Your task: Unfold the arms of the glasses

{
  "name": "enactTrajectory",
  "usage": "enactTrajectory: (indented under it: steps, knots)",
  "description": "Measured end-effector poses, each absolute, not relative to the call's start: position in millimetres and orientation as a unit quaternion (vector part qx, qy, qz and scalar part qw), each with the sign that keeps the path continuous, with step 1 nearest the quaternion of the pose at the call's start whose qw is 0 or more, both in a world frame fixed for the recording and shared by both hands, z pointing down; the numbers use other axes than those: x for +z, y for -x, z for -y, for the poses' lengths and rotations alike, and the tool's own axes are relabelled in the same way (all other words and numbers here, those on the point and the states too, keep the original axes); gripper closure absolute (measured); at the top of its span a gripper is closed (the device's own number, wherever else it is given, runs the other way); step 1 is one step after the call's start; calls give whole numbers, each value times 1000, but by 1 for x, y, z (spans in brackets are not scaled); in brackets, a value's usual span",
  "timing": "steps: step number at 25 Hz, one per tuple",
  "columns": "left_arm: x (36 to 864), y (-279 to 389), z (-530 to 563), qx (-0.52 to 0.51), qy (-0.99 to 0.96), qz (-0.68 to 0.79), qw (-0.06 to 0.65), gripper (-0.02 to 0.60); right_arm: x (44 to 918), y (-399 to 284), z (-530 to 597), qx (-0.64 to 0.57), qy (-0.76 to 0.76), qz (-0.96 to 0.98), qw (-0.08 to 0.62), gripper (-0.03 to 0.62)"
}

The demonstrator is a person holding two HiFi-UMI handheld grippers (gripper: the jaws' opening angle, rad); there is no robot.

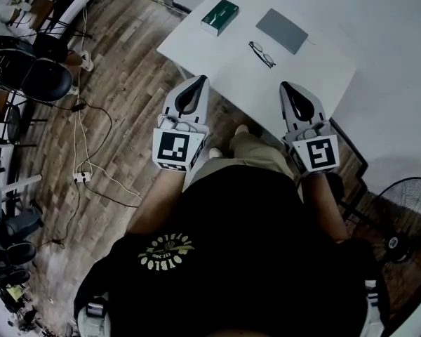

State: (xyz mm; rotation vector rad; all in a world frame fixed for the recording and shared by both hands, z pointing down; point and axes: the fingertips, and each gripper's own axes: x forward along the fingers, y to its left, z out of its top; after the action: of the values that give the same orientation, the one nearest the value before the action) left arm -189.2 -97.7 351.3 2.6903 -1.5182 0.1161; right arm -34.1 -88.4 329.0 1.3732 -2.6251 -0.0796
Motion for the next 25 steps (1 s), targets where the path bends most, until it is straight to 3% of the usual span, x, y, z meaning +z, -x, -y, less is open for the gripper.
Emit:
enactTrajectory:
  steps: [25]
  knots:
    - [381, 174, 201, 83, -862, 499, 35, 575, 374, 21, 217, 9, -443, 891, 99, 594]
